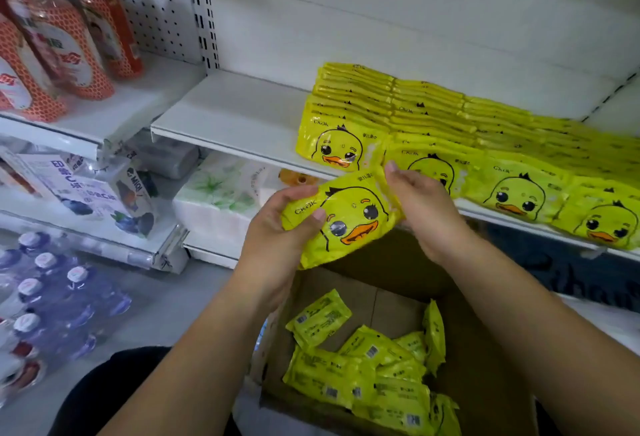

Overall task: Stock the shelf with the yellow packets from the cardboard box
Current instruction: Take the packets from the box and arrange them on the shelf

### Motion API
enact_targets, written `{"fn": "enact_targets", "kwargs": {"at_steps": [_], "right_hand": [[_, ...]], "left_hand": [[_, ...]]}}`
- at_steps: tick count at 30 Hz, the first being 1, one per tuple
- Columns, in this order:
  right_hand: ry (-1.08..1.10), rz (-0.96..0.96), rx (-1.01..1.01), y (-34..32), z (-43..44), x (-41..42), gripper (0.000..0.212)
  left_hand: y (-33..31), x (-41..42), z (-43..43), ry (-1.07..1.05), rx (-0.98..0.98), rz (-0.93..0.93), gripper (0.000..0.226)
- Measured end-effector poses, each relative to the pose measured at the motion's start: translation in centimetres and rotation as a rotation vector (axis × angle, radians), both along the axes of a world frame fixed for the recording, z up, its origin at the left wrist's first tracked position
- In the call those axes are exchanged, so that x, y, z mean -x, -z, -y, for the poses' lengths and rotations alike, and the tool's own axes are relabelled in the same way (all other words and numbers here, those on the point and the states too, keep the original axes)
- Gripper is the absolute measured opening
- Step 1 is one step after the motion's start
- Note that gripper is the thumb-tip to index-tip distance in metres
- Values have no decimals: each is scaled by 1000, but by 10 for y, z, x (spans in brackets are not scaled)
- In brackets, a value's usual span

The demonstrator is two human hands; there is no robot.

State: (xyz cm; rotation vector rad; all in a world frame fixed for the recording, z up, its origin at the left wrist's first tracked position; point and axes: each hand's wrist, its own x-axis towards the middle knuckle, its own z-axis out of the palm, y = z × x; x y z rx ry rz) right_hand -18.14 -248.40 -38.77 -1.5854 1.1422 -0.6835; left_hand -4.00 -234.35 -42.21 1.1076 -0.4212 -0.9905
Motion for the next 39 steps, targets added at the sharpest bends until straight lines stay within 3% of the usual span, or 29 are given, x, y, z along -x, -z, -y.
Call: {"fn": "enact_targets", "kwargs": {"at_steps": [3, 5, 7, 11, 16, 23, 29, 32, 36, 39], "right_hand": [[107, 87, -166, 15, -24, 40, 18], [194, 132, -192, 26, -39, 66, 17], [237, 128, -188, 33, -49, 89, 17], [197, 48, -65, 27, -57, 120, 11], [123, 74, -18, 14, -40, 140, 13], [118, 167, -23, 26, -11, 145, 16], [124, 331, -246, 31, 9, 142, 17], [51, 289, -323, 36, 12, 143, 27], [175, 315, -195, 36, 22, 137, 11], [291, 368, -206, 35, 30, 132, 11]], "left_hand": [[5, 23, -11, 101, -80, 57, 47], [6, 42, -16, 87, -151, 40, 38], [7, 64, -19, 55, -204, 68, 20], [15, 93, -23, -31, -247, 152, 35], [7, 103, -11, -7, -165, -25, 35], [2, 97, 19, -19, -139, 6, 43], [9, 92, 53, -16, -153, -90, 43], [11, 85, 66, -24, -136, -173, 39], [10, 83, 79, 15, -150, -314, 45], [16, 92, 79, 111, -200, -344, 41]]}}
